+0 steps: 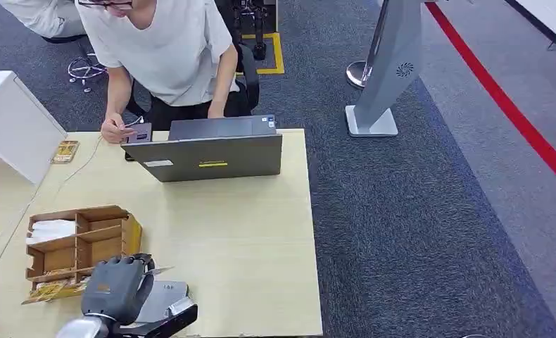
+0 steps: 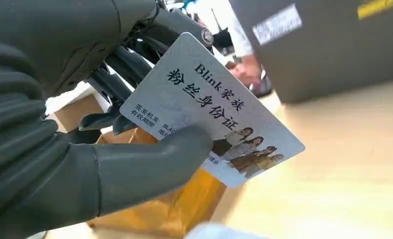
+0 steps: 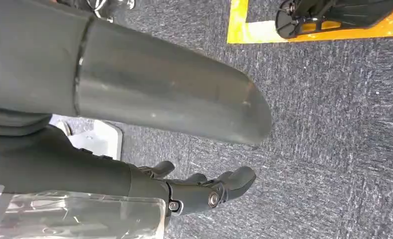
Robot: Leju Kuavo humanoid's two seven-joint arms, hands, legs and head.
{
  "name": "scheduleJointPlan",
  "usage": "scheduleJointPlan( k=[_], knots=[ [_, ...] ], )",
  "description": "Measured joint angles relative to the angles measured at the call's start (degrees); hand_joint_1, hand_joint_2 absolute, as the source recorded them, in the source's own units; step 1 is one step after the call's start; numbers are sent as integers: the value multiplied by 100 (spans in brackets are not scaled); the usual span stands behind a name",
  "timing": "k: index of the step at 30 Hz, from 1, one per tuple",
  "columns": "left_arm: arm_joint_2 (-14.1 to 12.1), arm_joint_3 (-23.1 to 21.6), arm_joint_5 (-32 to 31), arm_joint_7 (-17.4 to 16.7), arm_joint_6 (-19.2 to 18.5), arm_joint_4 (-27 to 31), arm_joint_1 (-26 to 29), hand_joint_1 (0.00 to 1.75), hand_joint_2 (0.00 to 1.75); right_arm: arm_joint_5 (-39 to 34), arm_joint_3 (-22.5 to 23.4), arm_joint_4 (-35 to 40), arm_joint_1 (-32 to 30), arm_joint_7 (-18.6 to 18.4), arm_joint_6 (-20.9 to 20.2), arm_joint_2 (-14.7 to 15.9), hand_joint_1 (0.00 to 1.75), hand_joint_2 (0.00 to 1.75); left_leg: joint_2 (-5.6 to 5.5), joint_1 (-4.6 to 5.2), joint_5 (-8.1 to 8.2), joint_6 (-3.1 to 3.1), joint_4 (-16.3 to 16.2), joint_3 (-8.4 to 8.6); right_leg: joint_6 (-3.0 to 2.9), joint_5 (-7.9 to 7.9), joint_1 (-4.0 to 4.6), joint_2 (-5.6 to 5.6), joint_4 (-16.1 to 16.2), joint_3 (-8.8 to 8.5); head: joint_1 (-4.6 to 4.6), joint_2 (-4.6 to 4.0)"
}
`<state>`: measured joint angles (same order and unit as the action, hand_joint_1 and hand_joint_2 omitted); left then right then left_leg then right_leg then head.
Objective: Pass the card to the sensor for recognition and then transmit it.
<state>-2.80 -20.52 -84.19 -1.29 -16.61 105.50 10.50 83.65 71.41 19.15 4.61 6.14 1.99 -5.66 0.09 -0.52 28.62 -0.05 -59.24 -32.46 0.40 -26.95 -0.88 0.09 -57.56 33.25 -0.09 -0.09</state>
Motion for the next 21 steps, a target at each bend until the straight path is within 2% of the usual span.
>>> scheduleJointPlan(
  k=[13,21],
  knots=[
    [-2,0,11,-151,-580,-280,49,175,175,90,-77,0,5,-7,2,0,0,0,-1,0,0,0,0,0,0,0,0,-1,0,0,0,0],
    [-2,0,13,-164,-680,-315,0,175,175,94,-125,-2,9,-7,0,2,0,0,-1,0,0,0,0,1,0,0,0,-1,0,-2,0,2]
  ],
)
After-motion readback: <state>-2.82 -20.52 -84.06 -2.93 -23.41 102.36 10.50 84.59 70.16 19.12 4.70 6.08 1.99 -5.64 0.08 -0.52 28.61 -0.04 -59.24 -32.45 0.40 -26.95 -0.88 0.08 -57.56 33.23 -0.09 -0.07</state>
